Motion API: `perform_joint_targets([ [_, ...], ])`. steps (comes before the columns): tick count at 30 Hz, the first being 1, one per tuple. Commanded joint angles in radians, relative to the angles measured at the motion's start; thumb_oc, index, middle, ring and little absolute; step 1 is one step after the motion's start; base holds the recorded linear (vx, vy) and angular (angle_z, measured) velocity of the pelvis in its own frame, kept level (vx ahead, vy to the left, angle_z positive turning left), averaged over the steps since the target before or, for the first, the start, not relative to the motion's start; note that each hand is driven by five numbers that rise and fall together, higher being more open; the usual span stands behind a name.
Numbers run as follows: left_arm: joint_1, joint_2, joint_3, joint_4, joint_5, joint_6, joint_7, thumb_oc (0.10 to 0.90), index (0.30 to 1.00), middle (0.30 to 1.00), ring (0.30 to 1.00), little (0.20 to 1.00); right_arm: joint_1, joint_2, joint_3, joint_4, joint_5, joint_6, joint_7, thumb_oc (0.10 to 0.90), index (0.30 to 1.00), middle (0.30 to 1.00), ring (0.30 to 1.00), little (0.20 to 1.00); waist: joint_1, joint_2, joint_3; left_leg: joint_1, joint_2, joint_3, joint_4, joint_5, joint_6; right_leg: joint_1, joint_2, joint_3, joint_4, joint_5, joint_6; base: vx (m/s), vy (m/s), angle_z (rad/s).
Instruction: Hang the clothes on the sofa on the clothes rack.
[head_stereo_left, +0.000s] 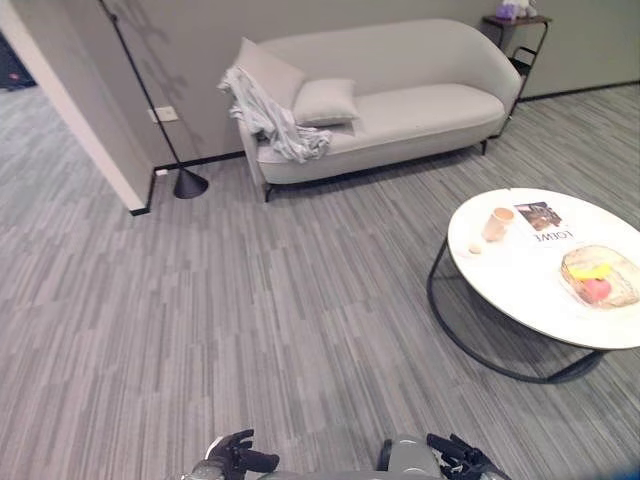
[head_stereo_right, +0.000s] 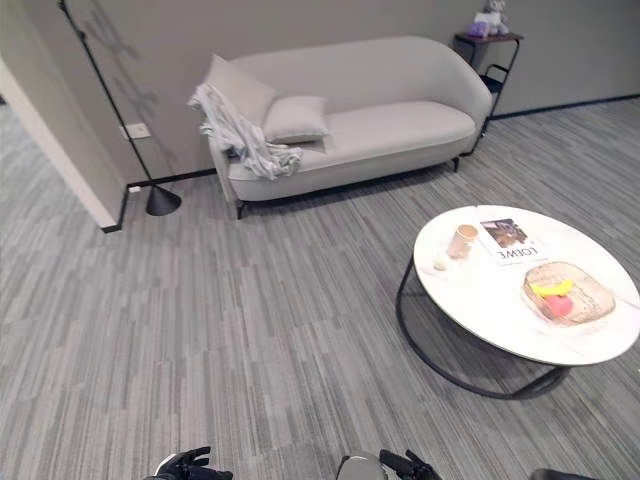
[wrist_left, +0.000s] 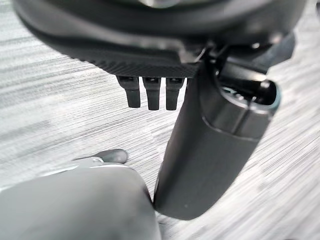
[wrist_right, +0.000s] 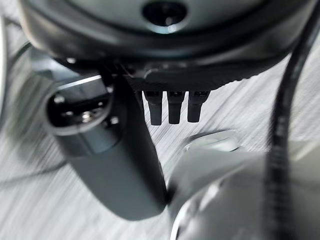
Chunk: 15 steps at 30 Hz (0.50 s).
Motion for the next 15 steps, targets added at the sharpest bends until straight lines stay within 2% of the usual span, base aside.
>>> perform_joint_targets([
  [1, 0.018, -0.041, -0.053, 0.011, 0.102, -0.022, -0.007, 0.8, 0.9, 0.9, 0.9, 0.9, 0.054, 0.033, -0.01, 0.085, 0.007, 0.036, 0.007, 0.8, 0.9, 0.9, 0.9, 0.9, -0.014, 0.018, -0.006, 0.229, 0.036, -0.047, -0.108, -0.049, -0.078, -0.046, -0.016, 0.089, -0.104, 0.306, 0.014, 0.45, -0.179, 0.27],
  [2, 0.017, -0.043, -0.056, 0.013, 0.105, -0.023, -0.008, 0.8, 0.9, 0.9, 0.9, 0.9, 0.063, 0.034, -0.015, 0.096, 0.006, 0.041, 0.012, 0.8, 0.9, 0.9, 0.9, 0.9, -0.021, 0.015, -0.006, 0.245, 0.042, -0.053, -0.108, -0.057, -0.084, -0.058, -0.026, 0.109, -0.099, 0.323, 0.019, 0.43, -0.22, 0.37],
  [3, 0.02, -0.045, -0.055, 0.026, 0.116, -0.025, -0.003, 0.8, 0.9, 0.9, 0.9, 0.9, 0.081, 0.034, -0.025, 0.116, -0.007, 0.046, 0.014, 0.8, 0.9, 0.9, 0.9, 0.9, -0.016, 0.001, -0.019, 0.258, 0.044, -0.069, -0.108, -0.058, -0.095, -0.034, -0.029, 0.093, -0.11, 0.364, 0.019, 0.43, -0.221, 0.39],
  [4, 0.02, -0.046, -0.055, 0.027, 0.116, -0.025, -0.003, 0.8, 0.9, 0.9, 0.9, 0.9, 0.081, 0.034, -0.025, 0.116, -0.008, 0.046, 0.014, 0.8, 0.9, 0.9, 0.9, 0.9, -0.017, 0.001, -0.019, 0.259, 0.044, -0.069, -0.108, -0.059, -0.095, -0.032, -0.028, 0.093, -0.111, 0.365, 0.019, 0.41, -0.244, 0.37],
  [6, 0.025, -0.046, -0.036, 0.035, 0.102, -0.023, -0.005, 0.8, 0.9, 0.9, 0.9, 0.9, 0.073, 0.028, -0.023, 0.127, -0.026, 0.047, 0.017, 0.8, 0.9, 0.9, 0.9, 0.9, -0.017, 0.01, -0.035, 0.264, 0.091, -0.068, -0.108, -0.016, -0.118, -0.024, -0.002, 0.038, -0.109, 0.351, 0.01, 0.24, -0.2, 0.72],
  [7, 0.025, -0.046, -0.036, 0.035, 0.102, -0.023, -0.005, 0.8, 0.9, 0.9, 0.9, 0.9, 0.073, 0.027, -0.023, 0.127, -0.026, 0.047, 0.017, 0.8, 0.9, 0.9, 0.9, 0.9, -0.017, 0.011, -0.036, 0.264, 0.092, -0.068, -0.108, -0.016, -0.118, -0.024, -0.001, 0.038, -0.109, 0.351, 0.01, 0.4, -0.338, 0.53],
  [8, 0.031, -0.046, -0.01, 0.04, 0.056, -0.021, 0.001, 0.8, 0.9, 0.9, 0.9, 0.9, 0.067, 0.019, -0.019, 0.127, -0.016, 0.036, 0.01, 0.8, 0.9, 0.9, 0.9, 0.9, -0.019, 0.029, -0.049, 0.242, 0.156, -0.072, -0.053, 0.109, -0.151, -0.019, 0.055, 0.035, -0.1, 0.348, -0.009, 0.41, -0.343, -0.03],
  [9, 0.034, -0.045, 0.007, 0.042, 0.026, -0.02, 0.0, 0.8, 0.9, 0.9, 0.9, 0.9, 0.059, 0.013, -0.007, 0.118, -0.019, 0.031, 0.011, 0.8, 0.9, 0.9, 0.9, 0.9, -0.013, 0.038, -0.06, 0.21, 0.19, -0.066, 0.016, 0.184, -0.17, -0.001, 0.09, 0.016, -0.107, 0.327, -0.025, 0.41, -0.344, -0.06],
  [10, 0.034, -0.045, 0.007, 0.042, 0.026, -0.02, 0.0, 0.8, 0.9, 0.9, 0.9, 0.9, 0.059, 0.013, -0.007, 0.118, -0.019, 0.031, 0.011, 0.8, 0.9, 0.9, 0.9, 0.9, -0.015, 0.036, -0.062, 0.207, 0.188, -0.069, 0.015, 0.187, -0.17, -0.004, 0.086, 0.015, -0.107, 0.328, -0.025, 0.4, -0.338, -0.18],
  [11, 0.034, -0.041, 0.011, 0.037, 0.011, -0.018, 0.004, 0.8, 0.9, 0.9, 0.9, 0.9, 0.037, 0.003, 0.024, 0.09, -0.026, 0.014, 0.003, 0.8, 0.9, 0.9, 0.9, 0.9, -0.008, 0.027, -0.074, 0.127, 0.206, -0.039, 0.206, 0.305, -0.207, 0.056, 0.125, -0.024, -0.125, 0.281, -0.067, 0.39, -0.333, -0.17],
  [13, 0.02, -0.027, 0.015, 0.001, -0.026, -0.016, 0.012, 0.8, 0.9, 0.9, 0.9, 0.9, 0.01, -0.012, 0.047, 0.057, -0.026, 0.002, -0.016, 0.8, 0.9, 0.9, 0.9, 0.9, 0.013, 0.002, -0.054, 0.012, 0.259, 0.027, 0.445, 0.391, -0.204, 0.122, 0.141, -0.049, -0.125, 0.217, -0.118, 0.41, -0.418, -0.11],
  [14, 0.011, -0.019, 0.024, -0.021, -0.064, -0.018, 0.019, 0.8, 0.9, 0.9, 0.9, 0.9, -0.009, -0.023, 0.054, 0.047, -0.032, -0.001, -0.024, 0.8, 0.9, 0.9, 0.9, 0.9, 0.028, -0.017, -0.039, -0.023, 0.293, 0.073, 0.524, 0.407, -0.182, 0.156, 0.146, -0.061, -0.125, 0.189, -0.14, 0.32, -0.39, -0.1],
  [15, -0.007, -0.015, 0.032, -0.047, -0.104, -0.02, 0.027, 0.8, 0.9, 0.9, 0.9, 0.9, -0.038, -0.038, 0.068, 0.042, -0.044, 0.001, -0.032, 0.8, 0.9, 0.9, 0.9, 0.9, 0.058, -0.03, -0.013, -0.072, 0.316, 0.115, 0.585, 0.377, -0.164, 0.189, 0.151, -0.065, -0.125, 0.16, -0.152, 0.31, -0.328, -0.2],
])
